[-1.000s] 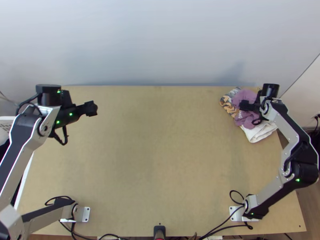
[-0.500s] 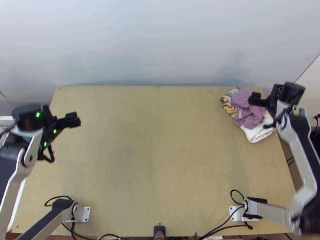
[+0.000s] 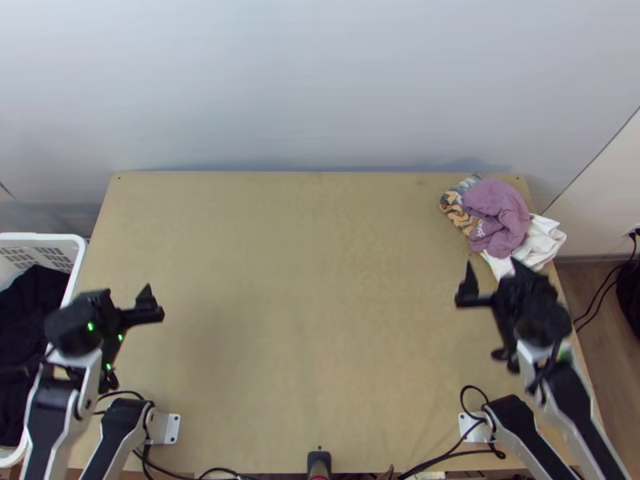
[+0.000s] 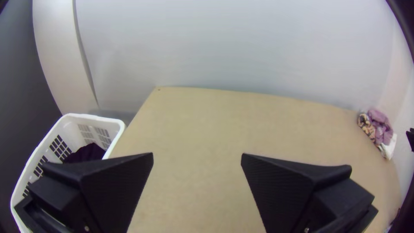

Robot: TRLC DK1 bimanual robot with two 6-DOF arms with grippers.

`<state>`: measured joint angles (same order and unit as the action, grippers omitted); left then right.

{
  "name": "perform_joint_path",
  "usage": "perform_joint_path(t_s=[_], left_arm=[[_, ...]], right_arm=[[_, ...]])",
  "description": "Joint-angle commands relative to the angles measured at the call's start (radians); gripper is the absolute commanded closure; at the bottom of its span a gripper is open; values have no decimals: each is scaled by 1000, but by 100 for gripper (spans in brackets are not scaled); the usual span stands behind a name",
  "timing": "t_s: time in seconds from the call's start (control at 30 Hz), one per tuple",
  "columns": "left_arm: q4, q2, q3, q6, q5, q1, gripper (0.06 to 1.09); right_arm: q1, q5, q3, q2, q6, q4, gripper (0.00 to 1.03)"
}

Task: Fold the t-shirt

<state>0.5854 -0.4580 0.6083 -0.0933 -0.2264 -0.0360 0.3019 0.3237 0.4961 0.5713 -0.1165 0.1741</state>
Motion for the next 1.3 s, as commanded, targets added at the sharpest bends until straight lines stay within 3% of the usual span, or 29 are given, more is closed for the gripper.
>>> perform_joint_path(t_s=[0.0, 0.27, 0.43, 0.57, 0.7, 0.83, 1.27], left_arm=[[-88, 216, -255, 56, -10, 27, 10], [-303, 312, -398, 47, -34, 27, 10], [-435, 320, -473, 37, -34, 13, 10], [-429, 463, -553, 17, -33, 4, 10], [-421, 461, -553, -2, -28, -2, 10], [-420, 458, -552, 17, -28, 22, 10], [-420, 458, -552, 15, -28, 25, 10]], right_arm=[[101, 46, -332, -418, -115, -58, 4], [91, 40, -453, -574, -146, -110, 4], [51, 44, -452, -556, -34, -107, 4], [16, 44, -452, -574, 48, -108, 4], [3, 44, -450, -573, 104, -93, 4], [17, 43, -449, -574, 64, -79, 4], [16, 43, -447, -573, 66, -78, 4]])
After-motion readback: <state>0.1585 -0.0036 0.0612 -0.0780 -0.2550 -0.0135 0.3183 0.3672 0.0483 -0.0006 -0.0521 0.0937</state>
